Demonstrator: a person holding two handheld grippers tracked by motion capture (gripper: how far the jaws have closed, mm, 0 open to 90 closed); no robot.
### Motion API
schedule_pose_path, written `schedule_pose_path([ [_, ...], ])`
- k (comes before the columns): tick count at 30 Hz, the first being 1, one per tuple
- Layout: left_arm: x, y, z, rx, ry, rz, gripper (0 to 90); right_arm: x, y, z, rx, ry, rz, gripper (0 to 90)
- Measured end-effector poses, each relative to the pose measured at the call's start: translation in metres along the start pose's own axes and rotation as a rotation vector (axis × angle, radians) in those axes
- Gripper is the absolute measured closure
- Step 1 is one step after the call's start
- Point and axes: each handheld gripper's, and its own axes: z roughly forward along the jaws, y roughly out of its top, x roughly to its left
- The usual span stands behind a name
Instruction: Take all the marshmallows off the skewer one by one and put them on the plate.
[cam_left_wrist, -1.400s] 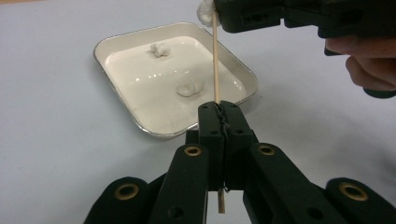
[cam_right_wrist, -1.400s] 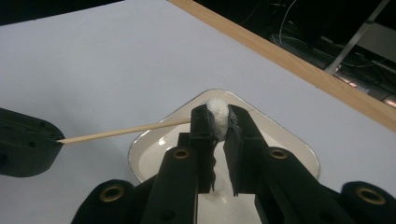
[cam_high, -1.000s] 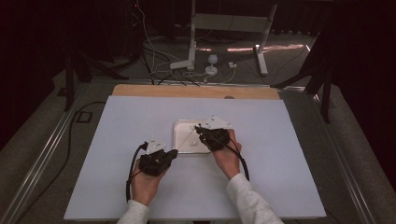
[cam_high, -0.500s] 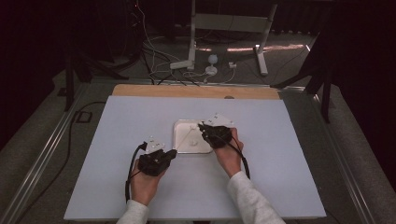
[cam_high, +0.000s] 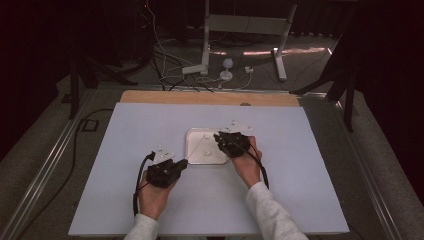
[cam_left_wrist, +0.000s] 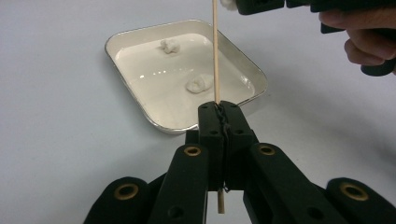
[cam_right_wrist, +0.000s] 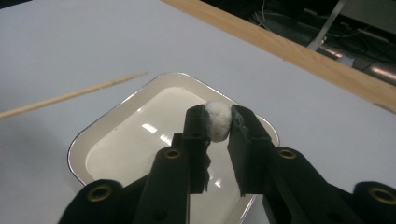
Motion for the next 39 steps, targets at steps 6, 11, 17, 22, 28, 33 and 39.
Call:
schedule_pose_path([
  [6,0.000,0.000,0.000,-0.002,0.000,-0.002,89.7,-0.004,-0.002,0.003,0.012,0.022,0.030,63.5],
  [11,0.001,0.000,0.000,-0.005,0.003,-0.003,89.7,-0.006,-0.003,0.002,0.002,0.076,0.062,42.8],
  [17,0.001,0.000,-0.001,-0.012,0.007,-0.007,89.7,-0.006,-0.003,-0.001,-0.003,0.113,0.085,21.3],
  [22,0.001,0.000,-0.002,-0.018,0.009,-0.010,89.7,-0.006,-0.004,-0.006,-0.021,0.152,0.094,13.1],
  [28,0.000,0.001,-0.003,-0.027,0.013,-0.018,89.6,-0.008,-0.007,-0.013,-0.026,0.176,0.120,2.5],
  [33,0.000,0.004,-0.005,-0.032,0.019,-0.016,89.6,-0.012,-0.010,-0.020,-0.025,0.170,0.124,0.0],
  [39,0.000,0.011,-0.008,-0.056,0.029,-0.019,89.6,-0.016,-0.016,-0.030,-0.019,0.176,0.112,0.0],
])
